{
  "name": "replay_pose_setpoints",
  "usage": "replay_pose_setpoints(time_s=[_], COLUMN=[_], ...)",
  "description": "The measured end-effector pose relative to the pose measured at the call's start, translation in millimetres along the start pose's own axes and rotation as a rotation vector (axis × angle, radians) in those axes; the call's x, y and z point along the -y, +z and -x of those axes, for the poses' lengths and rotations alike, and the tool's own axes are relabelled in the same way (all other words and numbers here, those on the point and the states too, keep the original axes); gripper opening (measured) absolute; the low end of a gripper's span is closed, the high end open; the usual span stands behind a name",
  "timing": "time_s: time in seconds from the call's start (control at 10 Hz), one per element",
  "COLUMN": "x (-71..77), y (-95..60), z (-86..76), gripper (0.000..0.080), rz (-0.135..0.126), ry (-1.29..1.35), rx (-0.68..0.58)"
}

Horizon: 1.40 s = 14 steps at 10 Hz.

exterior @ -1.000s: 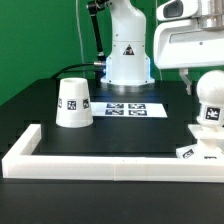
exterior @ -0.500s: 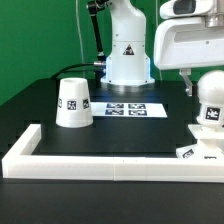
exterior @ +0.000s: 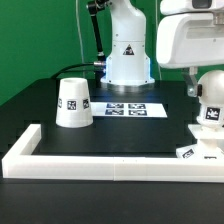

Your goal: Assemble lamp

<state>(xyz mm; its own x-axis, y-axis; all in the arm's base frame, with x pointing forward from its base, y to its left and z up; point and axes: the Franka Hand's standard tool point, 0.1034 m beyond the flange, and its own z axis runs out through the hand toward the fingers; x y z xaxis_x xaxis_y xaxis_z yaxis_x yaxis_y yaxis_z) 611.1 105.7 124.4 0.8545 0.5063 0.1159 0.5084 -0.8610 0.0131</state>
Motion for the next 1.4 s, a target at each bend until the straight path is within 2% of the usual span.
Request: replay_pose_setpoints(time_s=[0.4,0.7,0.9,1.0,1.4], x=[0.5,1.3,-0.2,-0.3,-0.6], y=[1.3,1.3,1.3,1.4,1.4], z=[0.8,-1.5,-0.9,-0.8,-0.6], gripper=[0.0699,0.0699,0.0699,0.0573,0.0576], rz=[0.015,0.047,0.052,0.053,0.053], ry=[-0.262,-0.469,-0.541,-0.533,-0.506], rx=[0.010,0.044,0.051,0.050,0.050])
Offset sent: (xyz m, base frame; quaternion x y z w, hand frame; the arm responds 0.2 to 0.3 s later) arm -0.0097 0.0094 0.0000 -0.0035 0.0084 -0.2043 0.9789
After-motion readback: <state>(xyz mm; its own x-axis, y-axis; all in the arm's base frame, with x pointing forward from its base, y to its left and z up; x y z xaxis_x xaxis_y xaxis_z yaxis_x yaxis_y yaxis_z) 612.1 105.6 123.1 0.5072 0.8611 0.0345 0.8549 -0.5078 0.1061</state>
